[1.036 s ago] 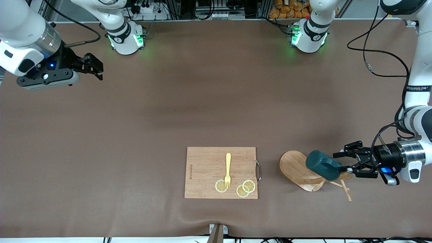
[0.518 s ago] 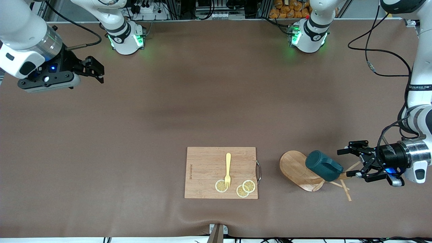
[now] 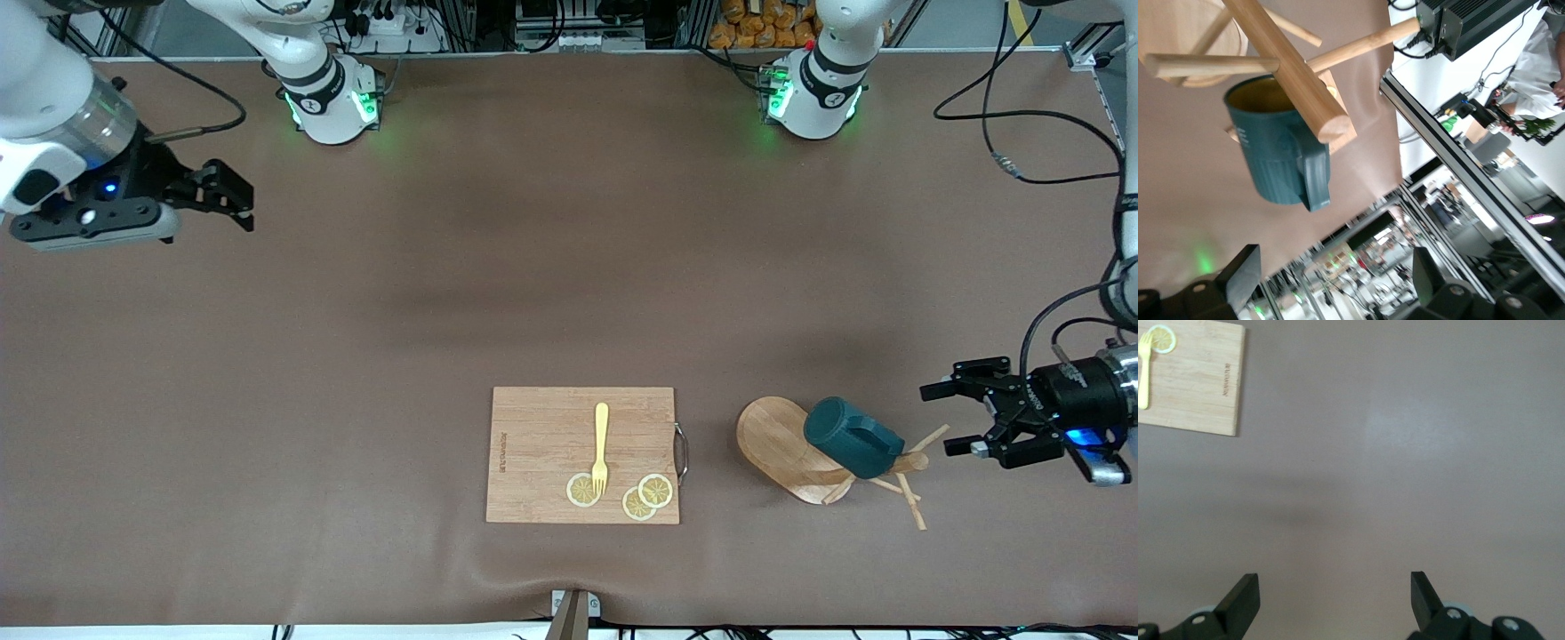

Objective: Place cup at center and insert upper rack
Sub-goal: 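Open the left gripper and draw it back from the mug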

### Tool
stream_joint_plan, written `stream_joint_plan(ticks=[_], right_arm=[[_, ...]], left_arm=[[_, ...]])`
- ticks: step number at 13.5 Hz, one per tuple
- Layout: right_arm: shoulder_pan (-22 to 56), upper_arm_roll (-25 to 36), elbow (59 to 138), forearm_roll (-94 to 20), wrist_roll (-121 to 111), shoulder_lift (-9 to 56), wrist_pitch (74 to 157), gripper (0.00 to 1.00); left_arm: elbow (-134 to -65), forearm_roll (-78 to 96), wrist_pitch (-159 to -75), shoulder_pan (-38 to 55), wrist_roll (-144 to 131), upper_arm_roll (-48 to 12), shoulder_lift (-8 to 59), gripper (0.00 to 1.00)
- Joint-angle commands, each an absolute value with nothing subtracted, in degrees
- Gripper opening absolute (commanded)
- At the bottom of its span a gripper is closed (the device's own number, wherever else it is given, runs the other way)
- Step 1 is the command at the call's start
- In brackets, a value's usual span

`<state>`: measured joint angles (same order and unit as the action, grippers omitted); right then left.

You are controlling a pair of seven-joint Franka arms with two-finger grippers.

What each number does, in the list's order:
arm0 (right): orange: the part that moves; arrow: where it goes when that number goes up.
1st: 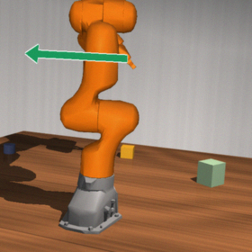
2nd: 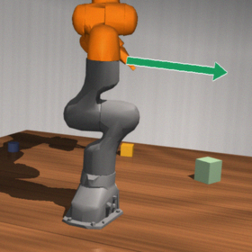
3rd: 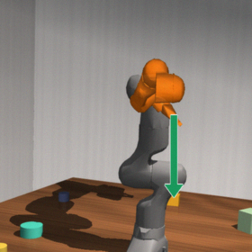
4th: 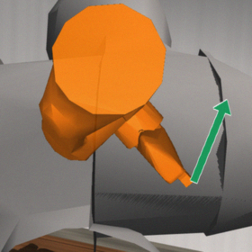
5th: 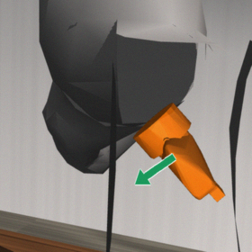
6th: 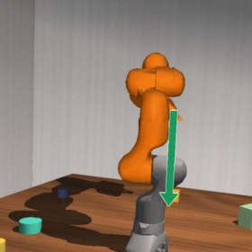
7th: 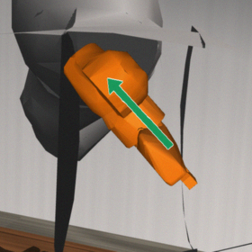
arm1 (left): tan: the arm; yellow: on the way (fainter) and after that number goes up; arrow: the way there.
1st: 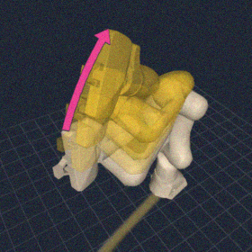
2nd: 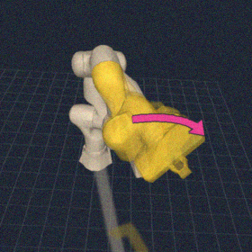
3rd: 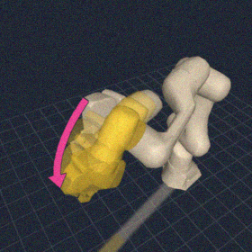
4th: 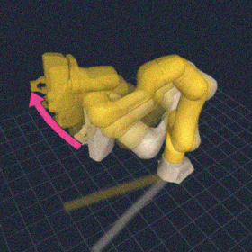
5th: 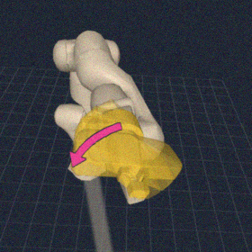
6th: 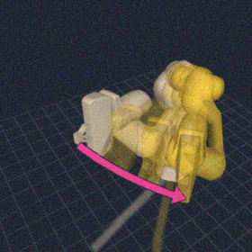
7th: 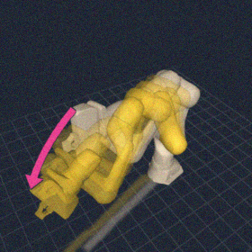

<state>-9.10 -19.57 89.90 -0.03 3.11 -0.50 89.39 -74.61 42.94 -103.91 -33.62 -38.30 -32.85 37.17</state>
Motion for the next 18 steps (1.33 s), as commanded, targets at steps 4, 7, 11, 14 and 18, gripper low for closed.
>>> stream_joint_plan(ticks=[4,7,11,14,18], right_arm=[[-8.22,-12.88,92.37,-4.13,2.46,-3.43,89.12,1.0],[-0.44,-3.88,92.37,-4.13,2.29,-3.52,88.51,1.0],[0.09,-3.69,92.37,-4.13,2.37,-3.43,87.8,1.0],[0.09,-3.69,92.46,-4.13,2.37,-3.51,86.84,1.0],[0.0,-3.78,92.46,-4.31,2.46,-3.43,87.1,1.0]], left_arm=[[-76.46,26.39,-100.29,-33.57,-38.23,-35.32,27.17,1.0],[-76.73,20.51,-97.91,-33.58,-36.92,-35.94,24.7,1.0],[-76.73,6.28,-96.69,-33.66,-28.67,-39.1,23.39,1.0],[-76.64,-3.92,-96.15,-33.57,-22.96,-40.78,21.98,1.0],[-76.38,-12.46,-92.21,-32.35,-17.93,-42.45,19.43,1.0]])
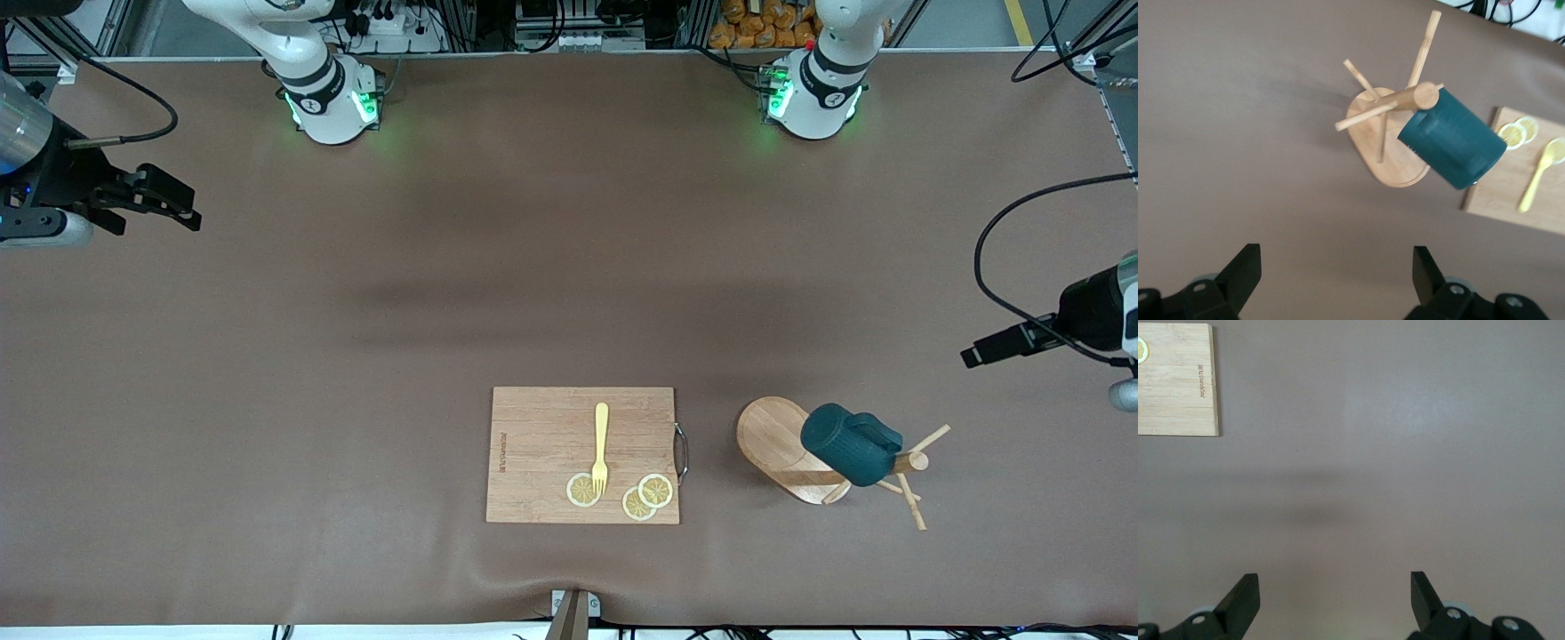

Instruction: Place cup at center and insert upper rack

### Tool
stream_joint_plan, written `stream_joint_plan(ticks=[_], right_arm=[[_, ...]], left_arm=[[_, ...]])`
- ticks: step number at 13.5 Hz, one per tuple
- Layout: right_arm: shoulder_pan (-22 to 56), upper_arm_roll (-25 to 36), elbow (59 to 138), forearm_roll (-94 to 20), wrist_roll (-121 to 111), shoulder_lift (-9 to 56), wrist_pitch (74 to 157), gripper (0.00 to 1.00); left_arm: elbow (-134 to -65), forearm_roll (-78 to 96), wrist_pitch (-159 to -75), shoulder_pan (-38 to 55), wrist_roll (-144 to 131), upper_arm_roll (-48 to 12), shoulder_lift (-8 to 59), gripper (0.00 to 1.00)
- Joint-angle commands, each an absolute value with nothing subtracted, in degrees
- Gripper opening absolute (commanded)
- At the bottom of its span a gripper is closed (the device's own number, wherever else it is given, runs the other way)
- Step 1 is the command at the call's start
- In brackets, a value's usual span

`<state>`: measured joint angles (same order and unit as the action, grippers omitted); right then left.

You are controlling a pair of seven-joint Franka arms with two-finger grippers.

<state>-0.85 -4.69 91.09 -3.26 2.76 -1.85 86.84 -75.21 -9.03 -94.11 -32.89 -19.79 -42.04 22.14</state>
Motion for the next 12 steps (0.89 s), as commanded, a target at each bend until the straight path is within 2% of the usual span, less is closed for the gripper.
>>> stream_joint_plan(ticks=[1,2,8,12], right_arm=[[-0.17,-3.78,92.46,-4.31,2.37,-3.43,86.84,1.0],[-0.18,-3.78,92.46,-4.31,2.37,-3.43,86.75,1.0],[-0.18,-3.78,92.46,-4.22,2.37,-3.6,86.05,1.0],[-0.09,-3.78,92.46,-4.22,2.37,-3.6,86.31,1.0]], left_arm=[[-76.38,-14.05,-91.85,-30.34,-17.84,-41.67,18.47,1.0],[-76.38,-15.02,-91.76,-27.71,-17.23,-40.44,17.15,1.0],[-78.13,-8.18,-90.35,-9.0,-9.58,-16.04,10.65,1.0],[-86.46,-2.39,-91.92,-0.11,-8.0,-4.07,3.54,1.0]])
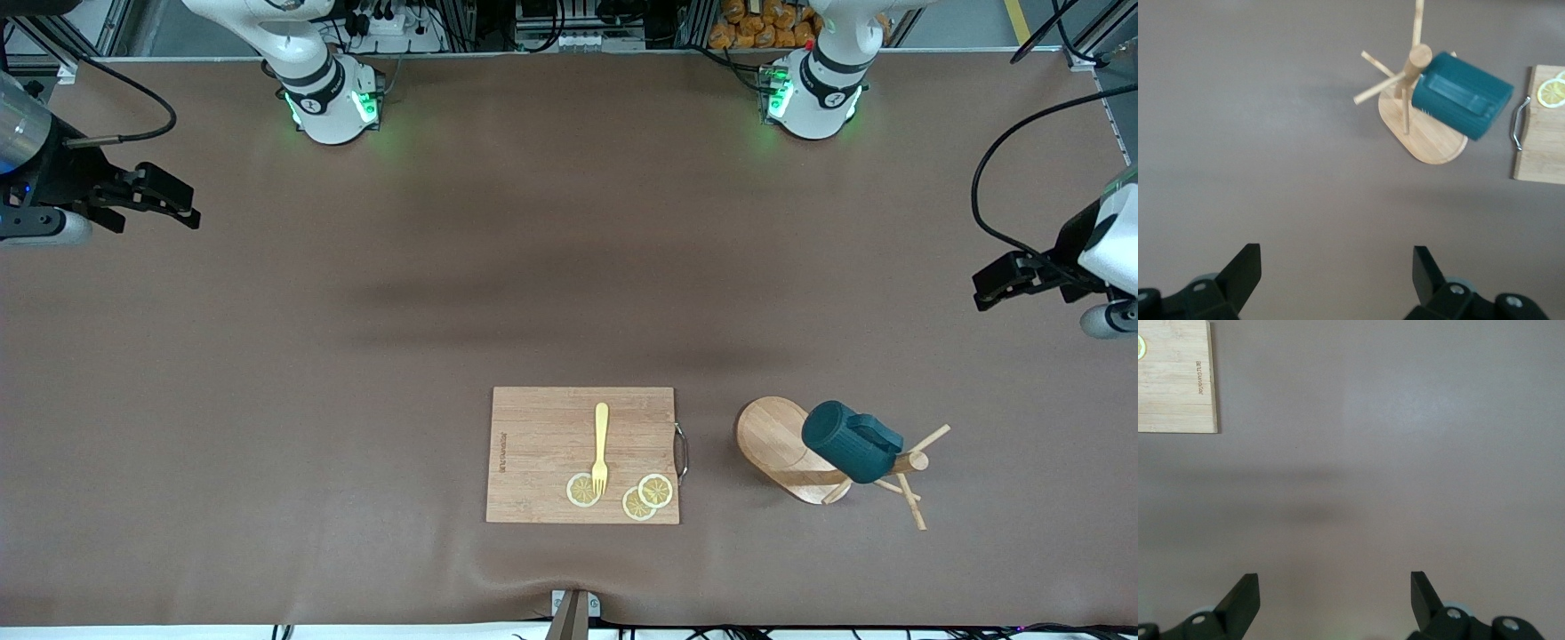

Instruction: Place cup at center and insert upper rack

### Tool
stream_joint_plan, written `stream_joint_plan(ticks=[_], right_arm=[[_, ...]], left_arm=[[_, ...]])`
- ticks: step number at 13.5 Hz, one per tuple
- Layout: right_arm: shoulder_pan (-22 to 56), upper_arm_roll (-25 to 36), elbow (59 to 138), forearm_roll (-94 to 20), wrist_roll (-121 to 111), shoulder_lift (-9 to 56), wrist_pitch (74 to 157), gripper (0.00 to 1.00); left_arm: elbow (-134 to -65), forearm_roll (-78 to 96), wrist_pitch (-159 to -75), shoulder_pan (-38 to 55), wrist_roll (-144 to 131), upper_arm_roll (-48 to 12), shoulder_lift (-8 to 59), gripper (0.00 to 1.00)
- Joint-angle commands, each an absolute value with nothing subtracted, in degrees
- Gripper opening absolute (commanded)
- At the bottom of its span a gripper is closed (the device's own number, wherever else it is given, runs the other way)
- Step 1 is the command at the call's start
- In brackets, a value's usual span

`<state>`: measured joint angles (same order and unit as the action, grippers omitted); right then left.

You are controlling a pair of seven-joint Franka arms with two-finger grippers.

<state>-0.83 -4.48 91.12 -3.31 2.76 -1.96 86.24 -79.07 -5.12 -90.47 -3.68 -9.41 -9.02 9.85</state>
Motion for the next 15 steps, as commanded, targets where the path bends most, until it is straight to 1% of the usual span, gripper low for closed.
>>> stream_joint_plan(ticks=[1,4,5,15], right_arm=[[-0.09,-3.78,92.46,-4.22,2.37,-3.52,86.31,1.0],[-0.09,-3.87,92.46,-4.22,2.37,-3.52,86.31,1.0],[0.0,-3.87,92.46,-4.22,2.37,-3.52,86.31,1.0],[-0.17,-3.87,92.37,-4.22,2.81,-3.16,87.01,1.0]], left_arm=[[-88.75,-2.29,-92.72,2.0,-8.0,-1.69,1.6,1.0],[-94.03,-2.2,-93.25,2.11,-8.7,-1.58,-3.41,1.0],[-94.83,-2.2,-93.08,2.46,-8.96,-1.58,-4.56,1.0],[-92.29,-0.97,-89.56,2.55,-9.14,-2.02,-4.75,1.0]])
